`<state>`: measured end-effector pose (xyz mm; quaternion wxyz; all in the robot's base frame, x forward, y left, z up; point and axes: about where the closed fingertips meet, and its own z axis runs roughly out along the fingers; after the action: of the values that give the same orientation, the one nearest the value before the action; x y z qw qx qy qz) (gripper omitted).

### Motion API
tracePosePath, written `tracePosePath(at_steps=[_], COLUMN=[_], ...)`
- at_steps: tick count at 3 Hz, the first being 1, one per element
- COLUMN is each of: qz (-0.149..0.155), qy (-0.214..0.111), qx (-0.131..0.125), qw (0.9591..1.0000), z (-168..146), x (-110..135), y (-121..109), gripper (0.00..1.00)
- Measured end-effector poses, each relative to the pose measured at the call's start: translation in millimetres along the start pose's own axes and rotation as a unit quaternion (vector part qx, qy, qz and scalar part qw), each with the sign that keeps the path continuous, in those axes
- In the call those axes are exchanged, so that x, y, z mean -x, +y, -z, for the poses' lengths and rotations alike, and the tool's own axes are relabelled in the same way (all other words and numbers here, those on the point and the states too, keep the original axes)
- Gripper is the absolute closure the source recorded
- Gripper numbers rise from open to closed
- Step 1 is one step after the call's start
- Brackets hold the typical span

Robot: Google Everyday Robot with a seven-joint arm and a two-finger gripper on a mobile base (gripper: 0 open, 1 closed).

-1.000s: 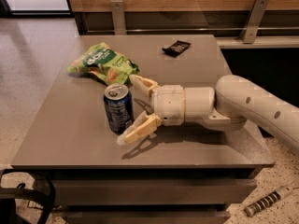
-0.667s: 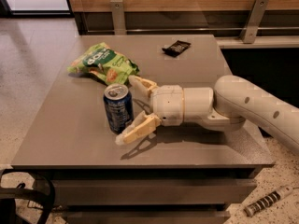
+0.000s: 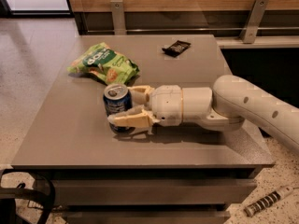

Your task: Knock pepsi can over

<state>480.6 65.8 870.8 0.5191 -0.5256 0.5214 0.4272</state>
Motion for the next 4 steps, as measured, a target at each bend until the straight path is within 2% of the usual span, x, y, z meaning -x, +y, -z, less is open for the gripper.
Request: tracePosePath(at_steps=[2,3,4], qz=[0.001,0.002,0.005], qy=[0.0,0.005,0.026], qx=[0.004,0.003,-0.004], qw=[1.0,1.0,0.9997], z=[-3,-3,5], x=[2,4,12], y=[2,2,-1], gripper=[0.95,1.0,1.0])
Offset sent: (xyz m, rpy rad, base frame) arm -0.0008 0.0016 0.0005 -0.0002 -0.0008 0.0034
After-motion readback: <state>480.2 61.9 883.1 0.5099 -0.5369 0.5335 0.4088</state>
